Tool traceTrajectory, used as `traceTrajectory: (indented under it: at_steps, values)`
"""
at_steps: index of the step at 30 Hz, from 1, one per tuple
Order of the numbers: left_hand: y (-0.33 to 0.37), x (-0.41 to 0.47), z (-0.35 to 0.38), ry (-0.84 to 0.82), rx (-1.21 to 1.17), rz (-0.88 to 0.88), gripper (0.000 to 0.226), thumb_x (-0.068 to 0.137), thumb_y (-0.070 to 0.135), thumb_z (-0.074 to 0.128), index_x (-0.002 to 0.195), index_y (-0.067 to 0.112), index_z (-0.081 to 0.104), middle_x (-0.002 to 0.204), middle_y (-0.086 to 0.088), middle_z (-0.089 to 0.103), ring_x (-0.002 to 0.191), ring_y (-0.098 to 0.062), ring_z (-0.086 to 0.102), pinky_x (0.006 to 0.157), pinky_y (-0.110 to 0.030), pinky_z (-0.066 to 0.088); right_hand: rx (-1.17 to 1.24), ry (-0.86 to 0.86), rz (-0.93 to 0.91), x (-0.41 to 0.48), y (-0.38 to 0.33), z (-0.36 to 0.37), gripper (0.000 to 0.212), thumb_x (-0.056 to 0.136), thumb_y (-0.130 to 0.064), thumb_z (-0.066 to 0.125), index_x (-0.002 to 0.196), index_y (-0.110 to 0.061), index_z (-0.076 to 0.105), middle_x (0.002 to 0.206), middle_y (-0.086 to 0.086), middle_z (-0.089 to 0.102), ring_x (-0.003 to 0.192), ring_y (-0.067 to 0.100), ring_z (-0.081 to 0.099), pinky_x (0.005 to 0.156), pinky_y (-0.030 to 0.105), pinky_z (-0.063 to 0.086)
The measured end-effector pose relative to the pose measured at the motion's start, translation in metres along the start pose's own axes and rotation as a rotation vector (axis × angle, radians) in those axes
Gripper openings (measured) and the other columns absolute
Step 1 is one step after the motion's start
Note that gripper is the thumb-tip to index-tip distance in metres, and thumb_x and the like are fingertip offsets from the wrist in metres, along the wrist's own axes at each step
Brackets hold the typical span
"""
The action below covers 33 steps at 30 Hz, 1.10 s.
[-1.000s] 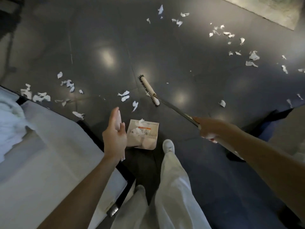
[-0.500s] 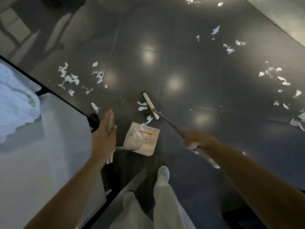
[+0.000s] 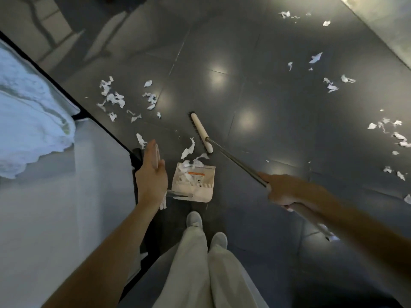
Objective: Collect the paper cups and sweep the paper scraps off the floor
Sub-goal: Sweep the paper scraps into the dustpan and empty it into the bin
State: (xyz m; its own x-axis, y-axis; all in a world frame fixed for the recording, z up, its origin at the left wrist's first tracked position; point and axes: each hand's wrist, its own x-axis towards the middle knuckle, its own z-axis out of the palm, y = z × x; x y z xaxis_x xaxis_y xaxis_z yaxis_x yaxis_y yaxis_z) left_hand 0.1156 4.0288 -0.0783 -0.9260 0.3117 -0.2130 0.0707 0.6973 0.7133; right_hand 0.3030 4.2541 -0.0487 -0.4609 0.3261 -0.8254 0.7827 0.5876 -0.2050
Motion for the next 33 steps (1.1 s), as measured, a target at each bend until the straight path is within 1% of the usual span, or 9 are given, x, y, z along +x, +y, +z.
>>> traceTrajectory:
  at_steps: [4, 8, 11, 15, 18, 20, 27, 29, 33]
  values:
    - [0.000, 0.019, -0.006, 0.028, -0.028, -0.033, 0.052, 0.099, 0.011, 0.045, 0.146, 0.026, 0.029, 0.144, -0.011, 0.045, 0.116, -0.036, 0.056, 0.092, -0.052, 0.051, -0.069, 0.055, -0.011, 0.054, -0.039, -0.032, 0.065, 0.089, 0.001, 0.052, 0.147, -0.024, 0.034, 0.096, 0.007, 0.056, 0.065, 0.020, 0.058, 0.031, 0.018, 0.036]
    - [-0.003, 0.050, -0.010, 0.094, -0.086, -0.063, 0.055, 0.099, 0.011, 0.046, 0.148, 0.027, 0.028, 0.152, 0.000, 0.036, 0.133, -0.028, 0.041, 0.105, -0.029, 0.029, -0.274, 0.048, -0.073, 0.114, -0.093, -0.043, 0.055, 0.089, -0.002, 0.055, 0.141, -0.006, 0.039, 0.120, 0.017, 0.061, 0.094, 0.027, 0.062, 0.059, 0.026, 0.047]
    - [-0.004, 0.080, -0.015, 0.124, -0.143, -0.091, 0.055, 0.098, 0.011, 0.047, 0.147, 0.028, 0.030, 0.151, 0.001, 0.038, 0.132, -0.026, 0.043, 0.106, -0.029, 0.030, -0.365, -0.004, -0.100, 0.143, -0.123, -0.042, 0.055, 0.087, -0.002, 0.059, 0.139, -0.008, 0.042, 0.125, 0.014, 0.058, 0.102, 0.026, 0.059, 0.073, 0.031, 0.048]
    - [-0.003, 0.119, -0.020, 0.126, -0.193, -0.103, 0.056, 0.098, 0.011, 0.049, 0.147, 0.031, 0.032, 0.143, 0.004, 0.046, 0.123, -0.016, 0.050, 0.103, -0.028, 0.042, -0.374, -0.168, -0.149, 0.148, -0.139, -0.038, 0.054, 0.087, 0.002, 0.054, 0.138, -0.013, 0.045, 0.108, 0.011, 0.061, 0.076, 0.015, 0.054, 0.054, 0.021, 0.042]
    - [-0.004, 0.138, -0.022, 0.104, -0.223, -0.077, 0.056, 0.097, 0.011, 0.051, 0.146, 0.031, 0.033, 0.121, 0.014, 0.047, 0.102, 0.007, 0.048, 0.072, 0.007, 0.036, -0.447, -0.271, -0.205, 0.129, -0.134, -0.059, 0.056, 0.091, -0.004, 0.050, 0.144, -0.018, 0.039, 0.125, 0.011, 0.058, 0.081, 0.014, 0.055, 0.060, 0.014, 0.045]
    - [-0.003, 0.143, -0.022, 0.097, -0.218, -0.066, 0.055, 0.097, 0.009, 0.051, 0.144, 0.033, 0.036, 0.118, 0.016, 0.045, 0.095, 0.022, 0.044, 0.066, 0.012, 0.027, -0.458, -0.268, -0.179, 0.116, -0.126, -0.083, 0.067, 0.091, -0.003, 0.047, 0.151, -0.024, 0.024, 0.134, 0.011, 0.053, 0.066, 0.006, 0.054, 0.044, 0.006, 0.038]
    - [0.014, 0.168, -0.015, 0.178, -0.183, -0.135, 0.055, 0.095, 0.016, 0.052, 0.141, 0.040, 0.033, 0.120, 0.026, 0.042, 0.104, 0.012, 0.038, 0.089, -0.011, 0.032, -0.480, -0.181, -0.210, 0.118, -0.124, -0.166, 0.069, 0.094, -0.007, 0.046, 0.154, -0.027, 0.016, 0.139, 0.008, 0.048, 0.051, -0.005, 0.047, 0.036, 0.007, 0.035]
    - [0.025, 0.180, -0.008, 0.233, -0.160, -0.165, 0.055, 0.095, 0.015, 0.051, 0.141, 0.039, 0.033, 0.119, 0.019, 0.049, 0.102, 0.001, 0.046, 0.088, -0.011, 0.033, -0.528, -0.175, -0.247, 0.135, -0.132, -0.197, 0.067, 0.096, -0.009, 0.046, 0.153, -0.025, 0.016, 0.138, 0.010, 0.050, 0.052, -0.003, 0.043, 0.037, 0.002, 0.034]
    - [0.051, 0.199, 0.008, 0.293, -0.169, -0.277, 0.050, 0.097, 0.017, 0.046, 0.131, 0.051, 0.031, 0.123, 0.000, 0.058, 0.106, -0.028, 0.059, 0.092, -0.039, 0.048, -0.649, -0.164, -0.293, 0.187, -0.145, -0.259, 0.077, 0.091, -0.001, 0.046, 0.153, -0.031, 0.012, 0.131, 0.011, 0.053, 0.045, -0.001, 0.045, 0.031, 0.008, 0.029]
